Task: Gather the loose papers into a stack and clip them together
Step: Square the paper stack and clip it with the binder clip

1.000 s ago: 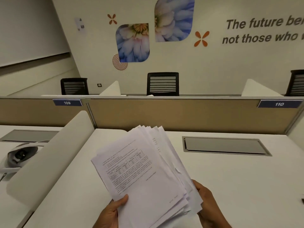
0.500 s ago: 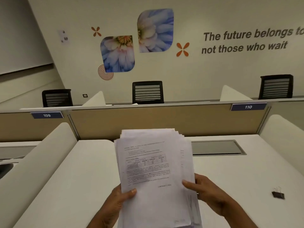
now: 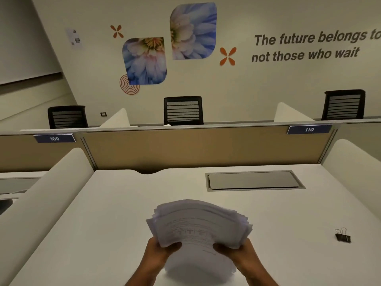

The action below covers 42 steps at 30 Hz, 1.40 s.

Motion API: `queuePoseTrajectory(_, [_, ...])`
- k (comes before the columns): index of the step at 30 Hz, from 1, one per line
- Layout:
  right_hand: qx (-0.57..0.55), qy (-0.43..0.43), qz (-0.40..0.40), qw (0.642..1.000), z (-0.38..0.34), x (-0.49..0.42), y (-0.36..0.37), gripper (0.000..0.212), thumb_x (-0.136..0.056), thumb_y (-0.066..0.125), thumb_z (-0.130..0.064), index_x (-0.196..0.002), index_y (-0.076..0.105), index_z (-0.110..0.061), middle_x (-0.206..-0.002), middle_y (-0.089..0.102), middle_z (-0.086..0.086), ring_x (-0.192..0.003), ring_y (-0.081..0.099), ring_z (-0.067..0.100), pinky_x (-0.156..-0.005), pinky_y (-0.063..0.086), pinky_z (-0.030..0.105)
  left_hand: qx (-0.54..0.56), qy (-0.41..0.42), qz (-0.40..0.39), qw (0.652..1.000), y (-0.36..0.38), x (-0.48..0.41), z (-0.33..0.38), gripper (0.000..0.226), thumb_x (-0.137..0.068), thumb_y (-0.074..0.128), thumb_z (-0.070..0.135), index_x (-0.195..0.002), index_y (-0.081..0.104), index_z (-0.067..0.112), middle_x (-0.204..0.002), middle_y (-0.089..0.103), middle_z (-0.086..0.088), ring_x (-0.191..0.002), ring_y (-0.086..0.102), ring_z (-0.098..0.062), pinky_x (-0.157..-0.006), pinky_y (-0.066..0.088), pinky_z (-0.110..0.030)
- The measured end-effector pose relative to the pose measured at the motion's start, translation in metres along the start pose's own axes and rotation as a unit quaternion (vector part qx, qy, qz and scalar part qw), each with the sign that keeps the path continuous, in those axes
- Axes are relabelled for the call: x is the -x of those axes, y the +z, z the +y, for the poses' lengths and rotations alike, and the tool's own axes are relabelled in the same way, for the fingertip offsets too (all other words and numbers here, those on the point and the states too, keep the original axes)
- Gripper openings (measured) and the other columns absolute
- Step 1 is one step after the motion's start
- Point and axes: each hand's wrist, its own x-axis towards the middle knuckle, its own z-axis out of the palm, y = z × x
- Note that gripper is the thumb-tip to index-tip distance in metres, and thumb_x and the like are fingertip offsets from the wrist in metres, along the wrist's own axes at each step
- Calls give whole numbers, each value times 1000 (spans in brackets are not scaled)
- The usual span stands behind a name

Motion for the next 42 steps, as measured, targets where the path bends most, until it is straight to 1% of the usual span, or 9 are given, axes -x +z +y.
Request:
queuePoseTrajectory(3, [-19,19,-4,1000,-8,-2,2,47,-64,93,-25,-107,78,-16,-100,81,4,-98,75,24,-83,63,37,32,-6,-8,999,-1,0,5,52,-61,91,11,-110,75,12,-103,80,-9,-102,72,-30,-78,59,-30])
queuePoseTrajectory(8, [-36,-4,17,999,-19,0,19,49,-66,88,-27,-113,74,-20,-99,81,1,-97,75,25,-84,64,42,44,-5,-7,999,5,4,17,41,-72,83,-1,-111,75,12,-102,80,-8,-105,70,-32,-81,58,-33])
queuePoseTrajectory(12, [-50,-11,45,998,-20,2,14,51,-61,87,-34,-109,76,-19,-95,81,1,-94,74,27,-81,64,44,71,-8,4,997,1,10,24,41,-74,82,1,-112,73,14,-103,80,-5,-105,70,-27,-77,54,-24])
queuePoseTrajectory(18, [-30,-38,17,999,-36,9,12,52,-60,89,-37,-108,75,-22,-96,80,0,-92,76,23,-80,65,43,63,25,-7,998,9,18,35,47,-69,88,5,-112,74,17,-103,80,-3,-100,74,-22,-78,57,-27])
queuePoseTrajectory(22, [-40,-49,22,998,-43,13,13,37,-73,90,-23,-107,76,-17,-96,81,3,-88,78,24,-79,65,45,52,24,-18,998,16,20,46,40,-73,86,7,-109,75,18,-99,81,-3,-94,76,-20,-72,59,-27])
queuePoseTrajectory(26, [-58,-79,64,993,-48,15,10,23,-81,81,-21,-104,76,-20,-90,80,2,-84,77,21,-66,62,31,37,26,-19,999,19,20,48,37,-76,85,13,-111,74,20,-100,80,-3,-96,75,-22,-75,61,-29])
queuePoseTrajectory(34, [-31,-59,41,997,-35,14,8,22,-83,80,-23,-105,76,-20,-93,80,0,-87,76,19,-71,64,34,38,-3,-19,999,24,22,35,21,-83,81,22,-103,77,18,-96,81,-3,-97,74,-26,-76,61,-30])
queuePoseTrajectory(38, [-32,-12,12,999,-13,20,-8,17,-84,79,-21,-98,80,-12,-94,81,1,-87,75,22,-79,60,37,111,-12,31,993,16,18,33,23,-85,77,18,-106,76,9,-98,80,-10,-94,73,-29,-76,59,-33])
queuePoseTrajectory(42, [60,44,-36,997,15,29,-29,35,-65,86,-40,-75,74,-8,-72,69,-3,-71,59,13,-66,46,32,272,-59,62,959,0,11,30,30,-87,71,2,-116,69,1,-112,76,-19,-100,70,-35,-89,57,-44])
